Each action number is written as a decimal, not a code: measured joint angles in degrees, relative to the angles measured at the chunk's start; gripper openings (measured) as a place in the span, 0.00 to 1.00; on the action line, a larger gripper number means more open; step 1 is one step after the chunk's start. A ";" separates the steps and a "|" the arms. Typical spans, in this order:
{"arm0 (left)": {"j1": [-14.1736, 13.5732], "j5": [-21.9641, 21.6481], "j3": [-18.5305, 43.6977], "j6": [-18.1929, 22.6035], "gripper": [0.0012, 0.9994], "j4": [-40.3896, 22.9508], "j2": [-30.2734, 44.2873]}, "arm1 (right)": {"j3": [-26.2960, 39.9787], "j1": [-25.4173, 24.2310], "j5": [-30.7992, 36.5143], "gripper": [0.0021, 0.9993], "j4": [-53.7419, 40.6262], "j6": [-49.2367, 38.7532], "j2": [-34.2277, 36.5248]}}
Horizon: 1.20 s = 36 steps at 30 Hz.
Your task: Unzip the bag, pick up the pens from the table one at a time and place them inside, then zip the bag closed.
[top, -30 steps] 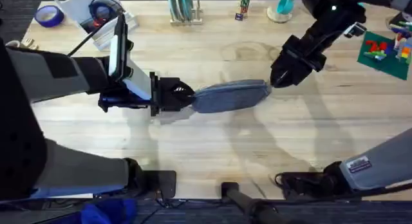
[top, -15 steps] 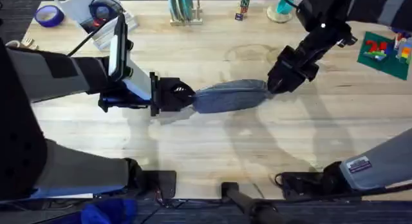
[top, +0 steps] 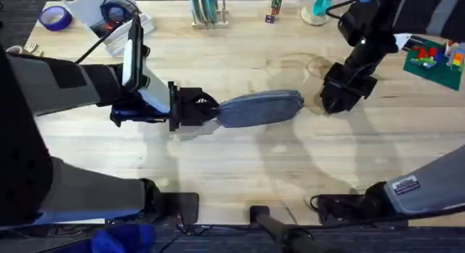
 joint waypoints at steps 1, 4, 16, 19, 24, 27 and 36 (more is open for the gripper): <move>0.00 0.00 0.00 0.00 0.04 -0.02 0.00 | 0.00 0.00 0.72 0.03 0.04 -0.01 -0.01; 0.00 0.00 0.00 0.00 0.04 -0.02 0.00 | 0.00 0.02 1.93 0.03 0.02 0.01 -0.01; 0.00 0.00 0.00 0.01 0.04 0.00 0.00 | 0.00 0.00 3.34 0.56 0.00 0.03 -0.01; 0.00 -0.32 0.00 0.14 0.18 -0.03 0.00 | 0.00 0.02 3.37 0.96 -0.01 -0.13 -0.01; 0.11 -1.14 0.00 0.13 0.81 -0.04 0.00 | 0.00 0.00 3.39 1.00 -0.09 -0.10 -0.01; 0.11 -1.16 0.00 -0.02 0.99 -0.05 0.00 | 0.00 0.00 3.39 1.00 -0.09 -0.05 0.01; 0.11 -1.20 0.00 -0.03 1.00 0.92 0.00 | 0.00 0.00 3.39 1.00 -0.02 -0.03 -0.01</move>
